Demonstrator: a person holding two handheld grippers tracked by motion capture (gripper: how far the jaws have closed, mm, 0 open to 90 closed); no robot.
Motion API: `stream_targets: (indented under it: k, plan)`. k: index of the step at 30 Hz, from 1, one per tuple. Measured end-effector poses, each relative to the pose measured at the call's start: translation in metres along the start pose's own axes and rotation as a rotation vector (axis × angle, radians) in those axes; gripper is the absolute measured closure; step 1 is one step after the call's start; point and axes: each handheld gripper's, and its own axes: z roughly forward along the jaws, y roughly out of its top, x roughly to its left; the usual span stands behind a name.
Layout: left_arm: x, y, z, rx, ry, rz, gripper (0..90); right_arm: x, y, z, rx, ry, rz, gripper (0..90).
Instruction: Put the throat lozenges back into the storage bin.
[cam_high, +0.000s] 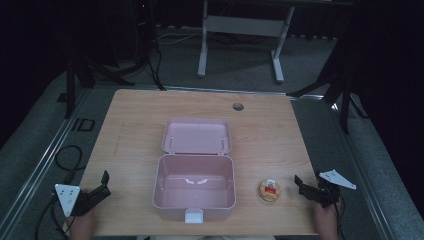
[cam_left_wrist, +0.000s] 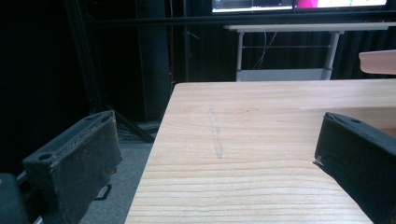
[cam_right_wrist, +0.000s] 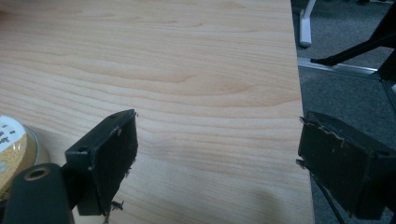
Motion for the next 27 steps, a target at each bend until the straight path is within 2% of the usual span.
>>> stream_targets:
  k: [5,6,7,9,10,11,13,16,18,23,27]
  plan:
    - [-0.0011,0.0002,0.0001,0.001,0.0,0.015,0.4,-0.0006,-0.0005,-0.0005,0.018,0.038,-0.001,11.7]
    - [-0.0011,0.0002,0.0001,0.001,0.0,0.015,0.4,-0.001,-0.0005,-0.0004,0.023,0.057,-0.003,11.7]
    - [-0.0005,0.0002,0.0004,0.003,-0.004,0.005,0.4,-0.002,-0.0001,0.0011,0.05,0.104,0.0,11.7]
    - [-0.0002,0.0001,0.0002,0.0,-0.005,0.003,0.4,-0.0022,-0.0002,0.0016,0.071,0.152,-0.029,11.7]
    - [-0.0003,0.0,0.0002,-0.001,-0.006,0.003,0.4,-0.0023,-0.0005,0.0019,0.092,0.172,-0.043,11.7]
    - [-0.0003,0.0,0.0002,-0.001,-0.006,0.003,0.4,-0.0023,-0.0005,0.0019,0.092,0.172,-0.043,11.7]
    - [-0.0005,0.0002,0.0001,0.003,-0.007,0.005,0.4,-0.0015,-0.0013,0.0006,0.106,0.212,-0.084,11.7]
    - [-0.0004,0.0002,0.0002,0.003,-0.007,0.005,0.4,-0.0006,0.0002,-0.0009,0.136,0.243,-0.119,11.7]
    - [-0.0002,0.0003,0.0003,0.005,-0.008,0.005,0.4,0.0002,0.0009,-0.0005,0.173,0.283,-0.155,11.7]
    - [-0.0002,0.0003,0.0003,0.006,-0.01,0.006,0.4,0.0047,0.0029,-0.0017,0.276,0.322,-0.287,11.7]
    - [-0.0002,0.0004,0.0005,0.008,-0.01,0.008,0.4,0.0036,0.0084,-0.0056,0.344,0.364,-0.355,11.7]
